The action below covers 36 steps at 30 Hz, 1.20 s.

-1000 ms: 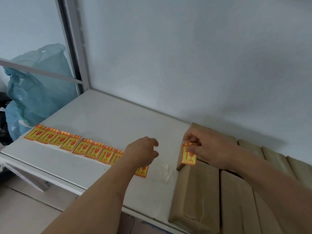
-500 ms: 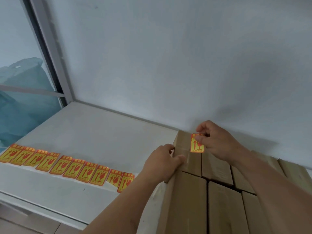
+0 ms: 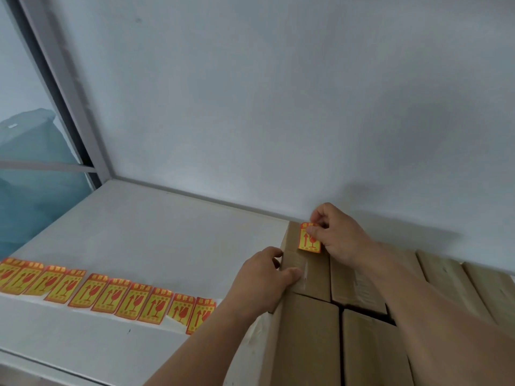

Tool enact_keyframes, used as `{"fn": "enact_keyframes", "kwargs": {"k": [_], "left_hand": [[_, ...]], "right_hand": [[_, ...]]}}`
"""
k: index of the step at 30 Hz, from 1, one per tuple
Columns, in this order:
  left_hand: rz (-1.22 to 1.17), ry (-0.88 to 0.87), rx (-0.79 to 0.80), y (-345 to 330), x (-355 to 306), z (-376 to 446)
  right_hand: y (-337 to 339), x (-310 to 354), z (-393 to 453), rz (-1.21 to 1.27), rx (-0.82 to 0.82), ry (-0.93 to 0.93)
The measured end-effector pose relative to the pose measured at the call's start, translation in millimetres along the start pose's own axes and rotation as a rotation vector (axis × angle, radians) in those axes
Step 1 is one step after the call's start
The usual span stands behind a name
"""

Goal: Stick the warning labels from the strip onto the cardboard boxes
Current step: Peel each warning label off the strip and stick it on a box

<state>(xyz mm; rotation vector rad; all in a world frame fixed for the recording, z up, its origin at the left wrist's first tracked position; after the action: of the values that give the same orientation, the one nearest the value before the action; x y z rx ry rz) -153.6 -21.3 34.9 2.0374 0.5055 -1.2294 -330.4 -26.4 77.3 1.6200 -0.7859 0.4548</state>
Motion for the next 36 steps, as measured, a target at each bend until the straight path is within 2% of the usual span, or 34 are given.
{"fn": "enact_keyframes", "kwargs": {"k": [23,36], "left_hand": [[0.006,0.004,0.007,-1,0,1],[-0.008,0.008,0.011,-1,1,2]], "right_hand": [[-13,4,-5,-0.22,-0.116,0.022],[-14,1,2,-0.188,-0.029,-0.068]]}}
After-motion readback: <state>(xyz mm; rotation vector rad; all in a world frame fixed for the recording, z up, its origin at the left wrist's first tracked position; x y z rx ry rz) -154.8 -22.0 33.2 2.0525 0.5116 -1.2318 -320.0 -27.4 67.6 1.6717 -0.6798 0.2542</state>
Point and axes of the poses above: each hand's wrist, its own z-axis towards the middle knuckle, its own y-axis out of the back of the hand, x = y × z, the point moved 5 cm from there along z, towards the middle knuckle, and after that the axes turned 12 degrees about x, right-handed, at the moved point
